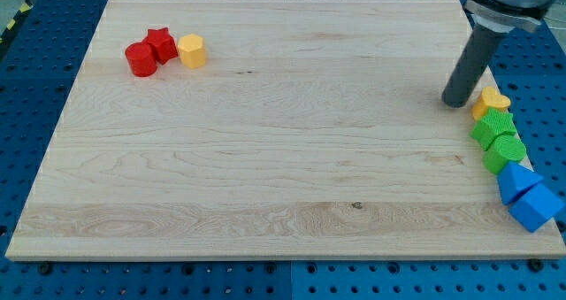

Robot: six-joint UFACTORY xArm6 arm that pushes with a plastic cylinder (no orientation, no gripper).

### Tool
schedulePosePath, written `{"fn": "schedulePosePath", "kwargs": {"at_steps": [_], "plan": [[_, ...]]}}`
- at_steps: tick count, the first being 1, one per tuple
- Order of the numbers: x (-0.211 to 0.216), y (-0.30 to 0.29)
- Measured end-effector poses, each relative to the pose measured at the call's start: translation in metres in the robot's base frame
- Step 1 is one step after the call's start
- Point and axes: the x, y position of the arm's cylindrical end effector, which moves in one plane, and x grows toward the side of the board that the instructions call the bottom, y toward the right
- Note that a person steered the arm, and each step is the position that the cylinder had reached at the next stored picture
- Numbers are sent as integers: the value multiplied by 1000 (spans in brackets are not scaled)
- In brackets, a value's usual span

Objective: Separate the hexagon and red star

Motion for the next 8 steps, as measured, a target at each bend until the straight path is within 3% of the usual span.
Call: {"fn": "schedulePosePath", "kwargs": {"at_steps": [5, 8], "plan": [[-8, -183], [-9, -234]]}}
